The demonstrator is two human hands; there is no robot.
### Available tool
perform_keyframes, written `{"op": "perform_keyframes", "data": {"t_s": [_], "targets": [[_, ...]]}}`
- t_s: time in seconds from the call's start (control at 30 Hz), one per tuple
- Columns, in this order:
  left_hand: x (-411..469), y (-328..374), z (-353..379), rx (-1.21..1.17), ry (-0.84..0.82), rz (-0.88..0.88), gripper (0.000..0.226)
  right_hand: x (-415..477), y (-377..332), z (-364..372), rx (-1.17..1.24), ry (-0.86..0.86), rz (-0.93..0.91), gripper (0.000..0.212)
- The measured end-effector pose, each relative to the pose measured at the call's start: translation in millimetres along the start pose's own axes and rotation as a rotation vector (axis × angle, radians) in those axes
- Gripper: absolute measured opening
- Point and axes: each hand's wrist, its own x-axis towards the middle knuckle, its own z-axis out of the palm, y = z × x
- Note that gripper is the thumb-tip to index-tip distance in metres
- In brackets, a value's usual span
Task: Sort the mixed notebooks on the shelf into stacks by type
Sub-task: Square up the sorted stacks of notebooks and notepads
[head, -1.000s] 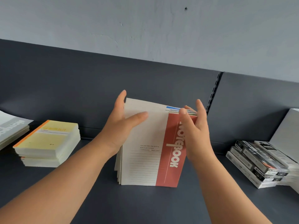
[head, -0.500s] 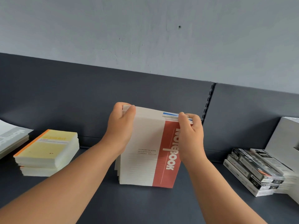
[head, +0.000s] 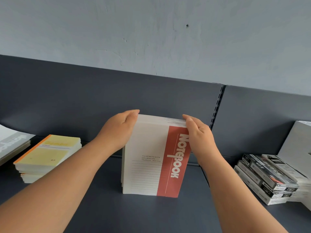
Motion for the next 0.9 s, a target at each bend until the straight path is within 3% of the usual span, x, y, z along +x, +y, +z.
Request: {"op": "perform_keyframes", "data": {"t_s": [0.13, 0.23, 0.33, 0.43, 0.6, 0.73, 0.9], "targets": [[1, 1, 6, -0.308, 0.003, -0.097, 0.048, 0, 2, 0, 0.230, -0.013, 0.119, 0.036], [-2, 0, 15, -0.547, 0.022, -0.201, 0.062, -4, 8, 8, 0.319, -0.028, 0.185, 0.059], [-2, -2, 17, -0.599, -0.073, -0.217, 0.091, -4, 10, 12, 0.331, -0.044, 0.208, 0.077], [-5, 1, 14, -0.612, -0.109, -0.208, 0.082, -3, 11, 7, 0.358, -0.086, 0.192, 0.065], [-6, -5, 11, -0.636, -0.124, -0.239, 0.089, -2, 22, -6, 0.318, -0.177, 0.116, 0.085], [-8, -4, 14, -0.636, -0.095, -0.265, 0.060, 1, 30, -8, 0.274, -0.213, 0.087, 0.065], [-10, -3, 18, -0.601, -0.065, -0.277, 0.051, -1, 33, -6, 0.284, -0.195, 0.090, 0.045]]}}
